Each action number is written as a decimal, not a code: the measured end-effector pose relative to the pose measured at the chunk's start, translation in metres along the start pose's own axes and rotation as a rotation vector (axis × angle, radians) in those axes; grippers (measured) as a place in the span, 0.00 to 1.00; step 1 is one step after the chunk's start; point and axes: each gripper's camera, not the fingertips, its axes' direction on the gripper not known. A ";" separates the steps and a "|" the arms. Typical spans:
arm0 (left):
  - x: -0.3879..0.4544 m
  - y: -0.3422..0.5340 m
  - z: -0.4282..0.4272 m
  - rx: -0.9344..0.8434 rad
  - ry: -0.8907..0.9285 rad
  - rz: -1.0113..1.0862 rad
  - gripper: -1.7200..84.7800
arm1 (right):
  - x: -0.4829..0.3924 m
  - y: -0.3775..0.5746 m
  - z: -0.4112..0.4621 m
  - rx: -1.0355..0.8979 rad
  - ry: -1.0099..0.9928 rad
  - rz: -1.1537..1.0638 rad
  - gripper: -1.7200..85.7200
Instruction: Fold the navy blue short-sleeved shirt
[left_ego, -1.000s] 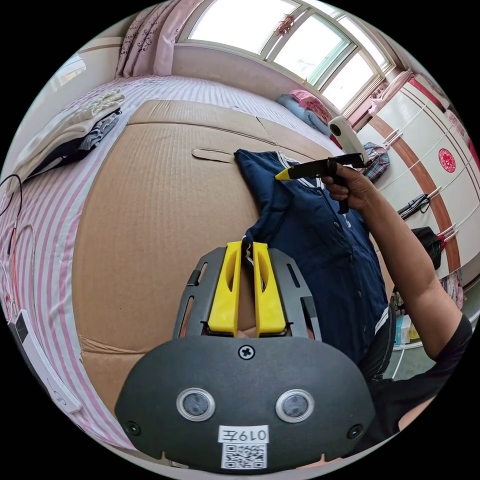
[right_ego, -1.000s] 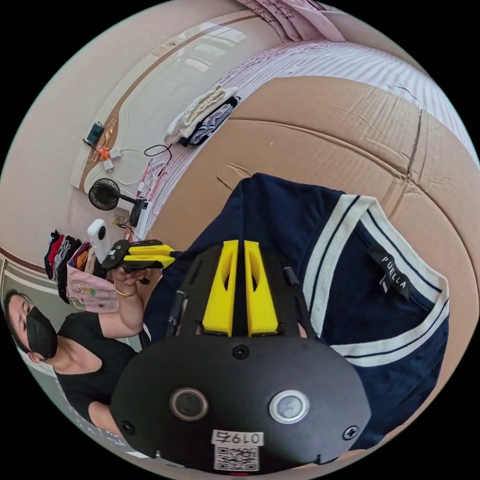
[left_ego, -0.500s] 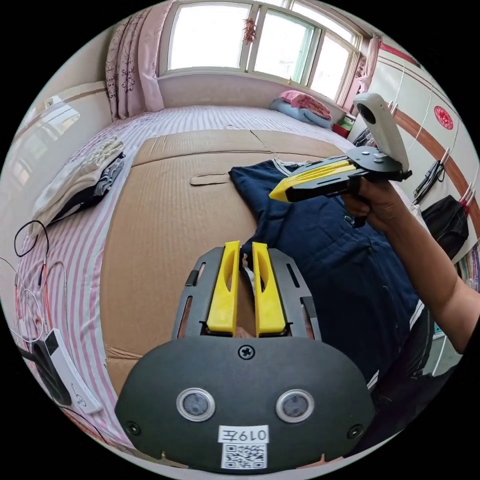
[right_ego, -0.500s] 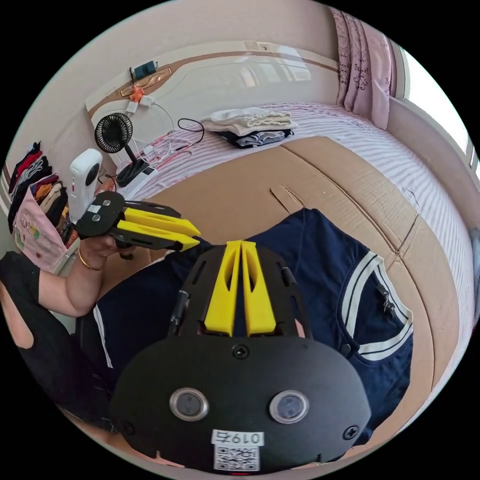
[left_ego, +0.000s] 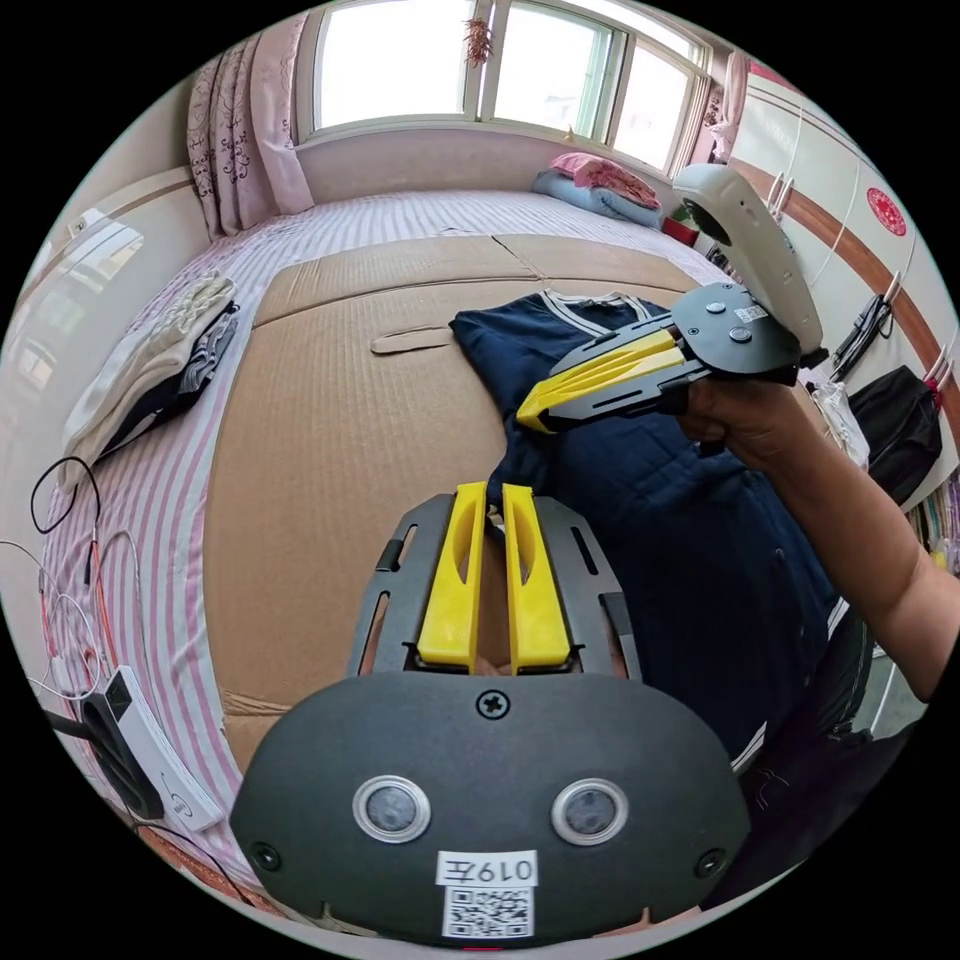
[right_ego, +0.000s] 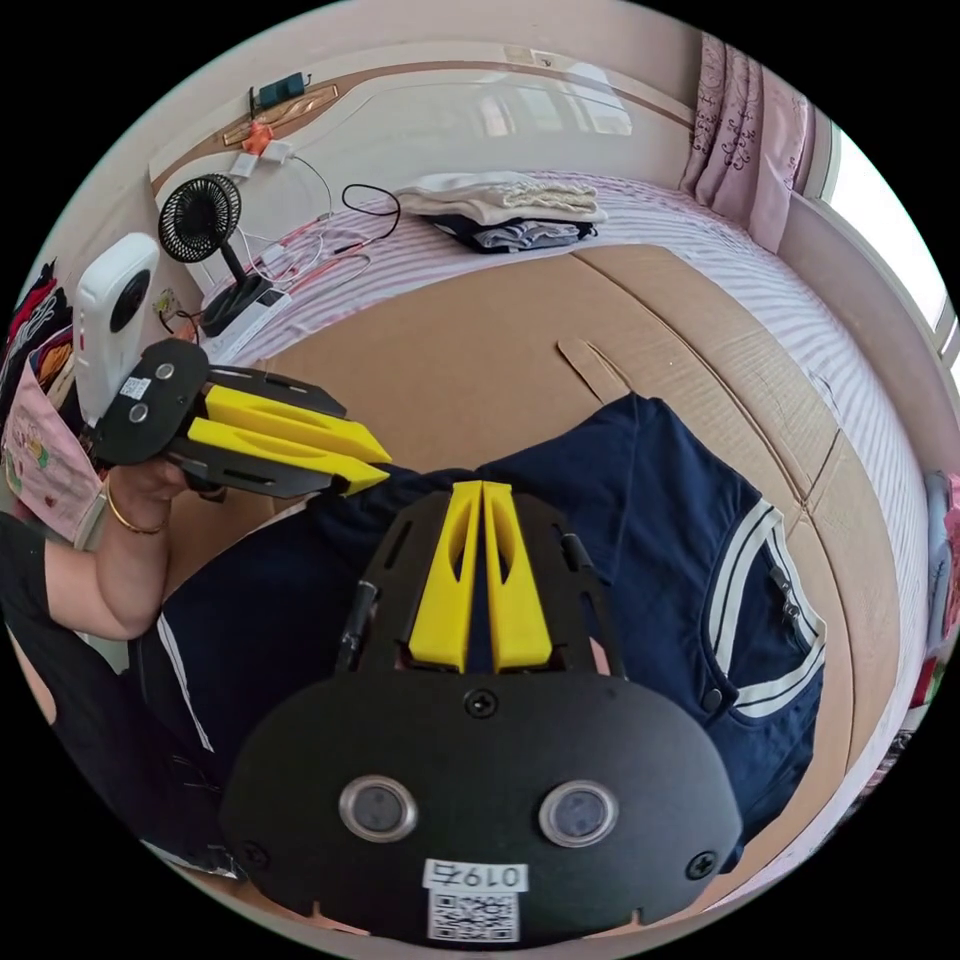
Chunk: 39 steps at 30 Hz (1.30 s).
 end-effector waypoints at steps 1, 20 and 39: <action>-0.001 -0.001 0.001 0.000 0.002 -0.001 0.03 | -0.011 0.003 0.002 0.008 0.001 0.004 0.01; -0.079 -0.039 0.017 0.138 0.293 -0.215 0.06 | -0.331 0.121 0.030 0.331 0.398 0.025 0.01; -0.150 -0.232 0.168 -0.267 0.481 -0.257 0.08 | -0.522 0.020 0.118 0.134 0.648 -0.167 0.13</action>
